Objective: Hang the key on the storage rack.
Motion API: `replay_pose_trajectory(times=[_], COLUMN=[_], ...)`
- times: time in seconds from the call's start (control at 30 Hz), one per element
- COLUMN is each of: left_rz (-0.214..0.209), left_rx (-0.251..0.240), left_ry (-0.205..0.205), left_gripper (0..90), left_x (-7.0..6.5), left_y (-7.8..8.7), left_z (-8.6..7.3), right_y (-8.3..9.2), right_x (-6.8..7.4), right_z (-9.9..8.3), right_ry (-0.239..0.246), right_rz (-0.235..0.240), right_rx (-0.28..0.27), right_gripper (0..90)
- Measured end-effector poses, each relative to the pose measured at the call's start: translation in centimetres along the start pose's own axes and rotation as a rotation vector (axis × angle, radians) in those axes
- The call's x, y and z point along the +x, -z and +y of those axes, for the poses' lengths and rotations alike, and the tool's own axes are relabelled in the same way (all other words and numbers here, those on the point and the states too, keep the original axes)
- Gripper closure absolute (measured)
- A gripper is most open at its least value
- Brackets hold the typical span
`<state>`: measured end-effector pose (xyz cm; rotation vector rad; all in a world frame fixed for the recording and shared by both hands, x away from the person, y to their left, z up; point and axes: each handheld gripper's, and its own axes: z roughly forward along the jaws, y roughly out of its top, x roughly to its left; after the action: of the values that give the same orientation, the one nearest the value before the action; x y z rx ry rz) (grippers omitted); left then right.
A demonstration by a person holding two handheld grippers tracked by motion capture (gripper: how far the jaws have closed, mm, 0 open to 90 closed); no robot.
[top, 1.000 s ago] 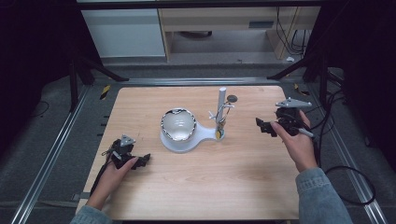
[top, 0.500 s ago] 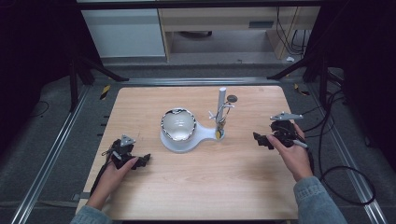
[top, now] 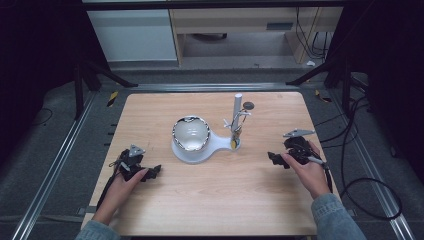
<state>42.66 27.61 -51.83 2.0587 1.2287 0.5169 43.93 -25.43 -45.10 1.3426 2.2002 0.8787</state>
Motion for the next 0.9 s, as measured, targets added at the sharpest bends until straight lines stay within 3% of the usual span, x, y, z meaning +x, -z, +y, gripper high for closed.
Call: replay_pose_trajectory(times=[0.3, 0.7, 0.9], left_rz=[-0.001, -0.001, -0.001], left_rx=[0.0, 0.0, 0.0], left_ry=[0.0, 0.0, 0.0], left_gripper=[0.0, 0.0, 0.0], left_x=[0.0, 0.0, 0.0], left_y=[0.0, 0.0, 0.0], left_z=[0.0, 0.0, 0.0], right_y=[-2.3, -4.0, -4.5], right_x=[-0.6, -2.1, -2.4], right_z=[-0.6, -0.9, -1.1], right_ry=[-0.023, -0.081, -0.1], right_rz=[0.007, -0.048, -0.049], right_rx=[0.05, 0.039, 0.038], right_gripper=[7.9, 8.7, 8.7])
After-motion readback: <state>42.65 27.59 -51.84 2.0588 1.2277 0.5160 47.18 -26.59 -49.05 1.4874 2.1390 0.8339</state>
